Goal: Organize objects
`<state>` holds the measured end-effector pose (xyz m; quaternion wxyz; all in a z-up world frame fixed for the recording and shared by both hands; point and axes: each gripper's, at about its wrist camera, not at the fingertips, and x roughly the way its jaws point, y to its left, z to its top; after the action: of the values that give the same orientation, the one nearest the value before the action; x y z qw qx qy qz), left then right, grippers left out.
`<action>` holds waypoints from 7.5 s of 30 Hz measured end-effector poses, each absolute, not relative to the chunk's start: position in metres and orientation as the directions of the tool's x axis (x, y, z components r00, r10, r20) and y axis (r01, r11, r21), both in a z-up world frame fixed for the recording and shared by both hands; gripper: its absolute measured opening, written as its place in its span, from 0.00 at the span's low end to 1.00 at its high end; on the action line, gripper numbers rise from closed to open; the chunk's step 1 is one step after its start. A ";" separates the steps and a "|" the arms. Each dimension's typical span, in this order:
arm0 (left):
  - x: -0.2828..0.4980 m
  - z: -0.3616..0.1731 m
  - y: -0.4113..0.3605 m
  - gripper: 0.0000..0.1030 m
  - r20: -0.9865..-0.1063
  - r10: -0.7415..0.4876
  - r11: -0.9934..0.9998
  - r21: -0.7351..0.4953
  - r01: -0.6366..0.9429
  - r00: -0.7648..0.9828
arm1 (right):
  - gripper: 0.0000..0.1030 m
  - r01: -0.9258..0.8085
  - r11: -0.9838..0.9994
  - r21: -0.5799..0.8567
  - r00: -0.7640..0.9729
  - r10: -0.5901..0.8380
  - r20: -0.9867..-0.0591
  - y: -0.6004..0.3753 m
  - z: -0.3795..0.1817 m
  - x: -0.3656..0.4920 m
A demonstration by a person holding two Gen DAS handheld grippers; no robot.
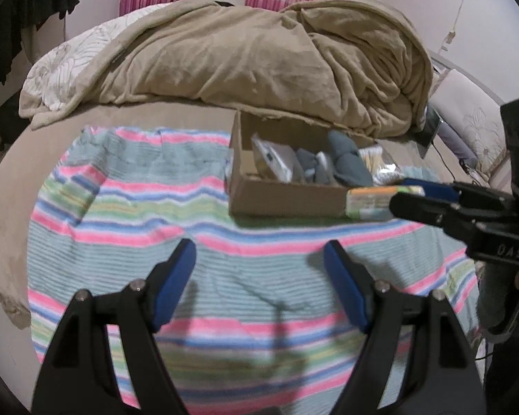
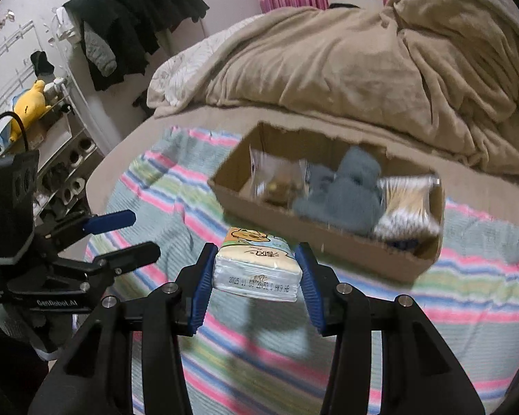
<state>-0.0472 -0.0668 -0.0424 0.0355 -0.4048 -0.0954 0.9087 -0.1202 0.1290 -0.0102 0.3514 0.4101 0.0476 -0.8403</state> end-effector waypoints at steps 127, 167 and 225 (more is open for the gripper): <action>0.007 -0.014 0.021 0.95 -0.706 0.134 -0.988 -0.150 -0.038 -0.696 | 0.66 0.407 -0.898 0.163 -0.579 -0.392 -0.715 0.219 -0.007 -0.048; 0.004 -0.017 0.022 0.99 -0.727 0.138 -0.988 -0.149 -0.042 -0.673 | 0.66 0.408 -0.896 0.175 -0.565 -0.398 -0.723 0.214 -0.014 -0.050; -0.001 -0.020 0.017 0.99 -0.727 0.130 -0.989 -0.143 -0.036 -0.674 | 0.66 0.403 -0.899 0.173 -0.561 -0.391 -0.730 0.215 -0.017 -0.056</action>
<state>-0.0008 0.0170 -0.0195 0.0455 -0.4012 -0.0583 0.9130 -0.0560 0.2149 -0.0175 0.2247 0.4114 0.0069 -0.8833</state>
